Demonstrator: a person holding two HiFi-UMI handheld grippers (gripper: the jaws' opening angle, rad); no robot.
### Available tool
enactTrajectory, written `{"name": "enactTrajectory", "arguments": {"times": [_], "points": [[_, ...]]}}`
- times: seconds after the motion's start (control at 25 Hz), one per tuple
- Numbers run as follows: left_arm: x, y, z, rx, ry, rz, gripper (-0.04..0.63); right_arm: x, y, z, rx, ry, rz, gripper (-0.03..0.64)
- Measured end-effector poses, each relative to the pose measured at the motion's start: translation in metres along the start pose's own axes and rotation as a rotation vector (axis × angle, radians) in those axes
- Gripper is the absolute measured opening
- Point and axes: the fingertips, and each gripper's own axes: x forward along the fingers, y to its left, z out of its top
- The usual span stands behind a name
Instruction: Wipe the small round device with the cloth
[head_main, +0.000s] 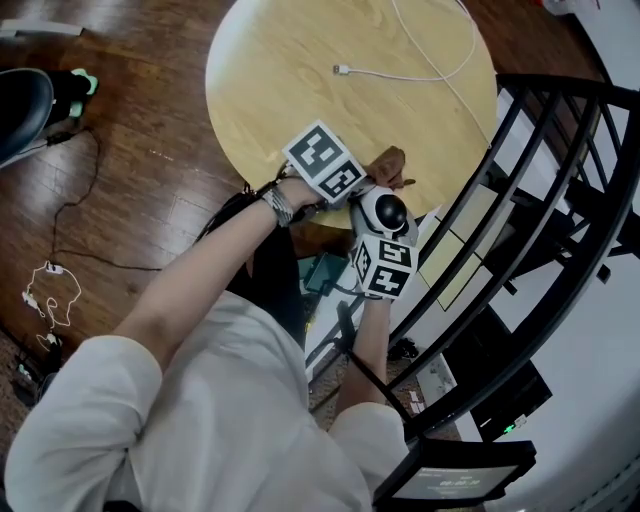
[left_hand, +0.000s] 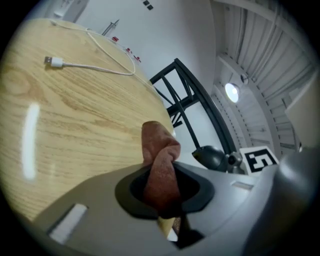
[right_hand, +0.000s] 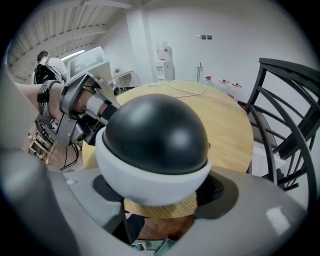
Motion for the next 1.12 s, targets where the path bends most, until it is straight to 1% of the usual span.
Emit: {"name": "enactTrajectory", "arguments": {"times": [0.08,0.16,0.24,0.28,0.32,0.4,0.52,0.68,0.76,0.84,0.92,1.0,1.12], "points": [[0.0,0.0,-0.001,-0.069,-0.027,-0.05,0.061,0.0,0.0,-0.001,-0.001,-0.003,-0.002,0.365],[-0.002,-0.002,-0.004,-0.135,-0.048,-0.125,0.061,0.0,0.0,-0.002,-0.004,-0.005,-0.002,0.365],[-0.006,-0.007,-0.006,-0.173,-0.062,-0.199,0.061,0.0,0.0,-0.002,-0.008,-0.006,0.0,0.365],[-0.008,-0.011,-0.006,-0.179,-0.07,-0.232,0.061,0.0,0.0,-0.002,-0.01,-0.007,0.001,0.365],[-0.011,-0.016,-0.006,-0.176,-0.076,-0.26,0.061,-0.001,-0.001,-0.002,-0.01,-0.009,0.0,0.365],[-0.017,-0.027,-0.006,-0.145,-0.088,-0.301,0.061,-0.001,-0.001,-0.002,-0.009,-0.012,-0.003,0.365],[-0.027,-0.043,-0.005,-0.053,-0.096,-0.336,0.061,0.0,-0.001,-0.003,-0.005,-0.013,-0.007,0.365],[-0.034,-0.06,-0.002,0.109,-0.077,-0.341,0.061,0.001,-0.001,-0.002,-0.002,-0.019,-0.009,0.365],[-0.032,-0.061,0.002,0.152,-0.076,-0.339,0.063,0.001,-0.002,-0.002,0.0,-0.02,-0.01,0.365],[-0.027,-0.054,0.007,0.153,-0.073,-0.329,0.063,0.001,-0.002,-0.001,0.003,-0.02,-0.01,0.365],[-0.019,-0.043,0.009,0.144,-0.053,-0.3,0.063,0.001,-0.003,0.0,0.004,-0.023,-0.012,0.365],[-0.011,-0.03,0.004,0.15,0.008,-0.253,0.063,0.001,-0.003,-0.001,0.007,-0.026,-0.014,0.365],[-0.007,-0.018,-0.009,0.169,0.129,-0.194,0.063,0.0,-0.004,-0.001,0.01,-0.024,-0.022,0.365]]}}
